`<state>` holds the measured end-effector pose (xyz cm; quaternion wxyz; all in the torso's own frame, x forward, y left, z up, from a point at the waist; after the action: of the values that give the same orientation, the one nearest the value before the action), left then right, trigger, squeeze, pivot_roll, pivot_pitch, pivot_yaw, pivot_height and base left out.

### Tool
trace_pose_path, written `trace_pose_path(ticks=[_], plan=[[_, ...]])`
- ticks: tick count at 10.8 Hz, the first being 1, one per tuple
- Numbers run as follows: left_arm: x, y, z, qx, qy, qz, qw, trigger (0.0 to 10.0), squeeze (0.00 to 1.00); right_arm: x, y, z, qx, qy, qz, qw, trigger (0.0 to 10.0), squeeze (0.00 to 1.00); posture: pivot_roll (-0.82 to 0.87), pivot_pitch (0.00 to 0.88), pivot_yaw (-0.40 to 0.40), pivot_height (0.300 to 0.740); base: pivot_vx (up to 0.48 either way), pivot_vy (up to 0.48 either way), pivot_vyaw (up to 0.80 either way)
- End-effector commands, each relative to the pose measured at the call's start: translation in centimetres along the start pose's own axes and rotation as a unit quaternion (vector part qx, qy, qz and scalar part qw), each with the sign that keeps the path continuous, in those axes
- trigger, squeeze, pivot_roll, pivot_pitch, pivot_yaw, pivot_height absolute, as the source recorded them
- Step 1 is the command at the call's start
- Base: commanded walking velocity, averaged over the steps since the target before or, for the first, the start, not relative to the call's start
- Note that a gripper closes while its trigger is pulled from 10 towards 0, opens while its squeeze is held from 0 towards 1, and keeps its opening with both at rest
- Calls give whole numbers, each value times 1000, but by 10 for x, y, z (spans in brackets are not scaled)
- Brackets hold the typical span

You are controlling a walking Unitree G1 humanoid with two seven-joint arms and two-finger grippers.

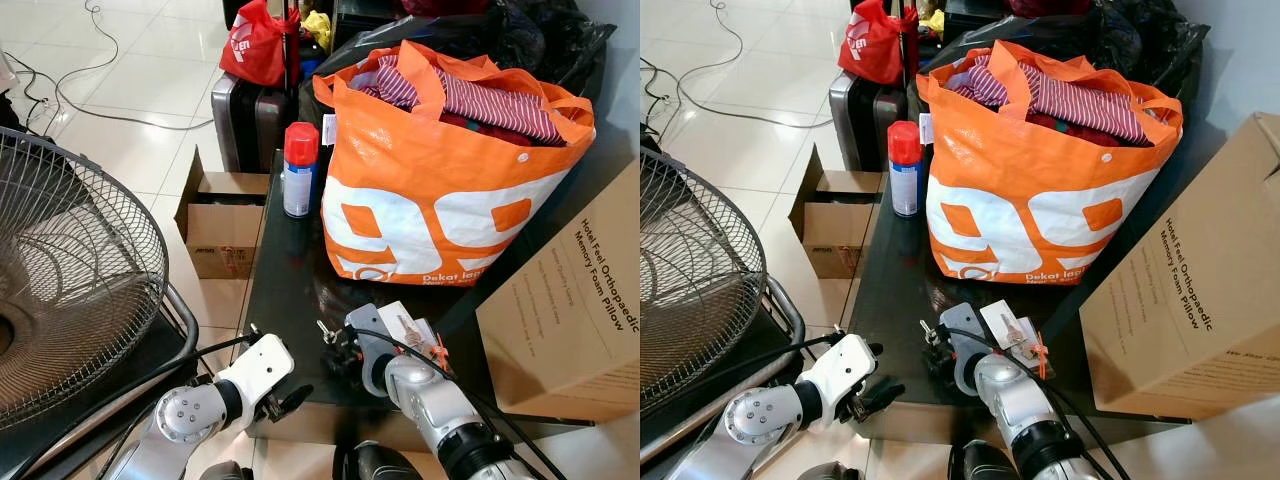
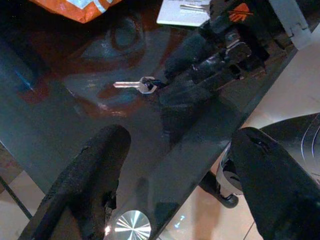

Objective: Hang keys on a hook

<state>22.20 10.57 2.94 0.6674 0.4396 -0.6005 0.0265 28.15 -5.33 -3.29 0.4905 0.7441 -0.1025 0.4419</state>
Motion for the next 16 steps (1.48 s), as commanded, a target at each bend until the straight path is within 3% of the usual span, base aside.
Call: trace_pose_path(ticks=[1, 2, 7, 14, 16], plan=[[2, 0, 7, -11, -4, 2, 1000, 10000, 0, -1, 1, 6, -10, -8, 1, 1000, 7294, 0, 18, 133, -86, 740, 0, 0, 0], [2, 0, 7, -12, -3, 2, 1000, 10000, 0, 0, 0, 6, -12, -8, 2, 1000, 5412, 0, 18, 135, -86, 740, 0, 0, 0], [4, -2, 7, -11, -3, 2, 1000, 10000, 0, -1, -2, 7, -15, -3, 0, 1000, 1843, 0, 18, 137, -85, 740, 0, 0, 0], [6, -4, 4, -8, -3, 3, 1000, 10000, 0, 2, -4, 7, -10, -1, 1, 1000, 0, 0, 20, 138, -88, 740, 0, 0, 0], [6, -5, 3, -8, -4, 4, 1000, 10000, 0, 2, -4, 8, -10, -1, 2, 1000, 0, 0, 20, 138, -88, 740, 0, 0, 0]])
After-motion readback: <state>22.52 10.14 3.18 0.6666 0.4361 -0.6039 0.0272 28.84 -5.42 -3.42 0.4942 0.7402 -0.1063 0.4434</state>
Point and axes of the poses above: a point about 5 cm out from each wrist's last joint towards the gripper, its own y axis pointing back from the gripper into the wrist, its own x axis along the axis of the wrist's last joint, z = x × y, the point moved 4 cm from there along -y, pointing out of the wrist towards the gripper, and after that the axes turned 3 degrees about y, right-handed, at the moved point
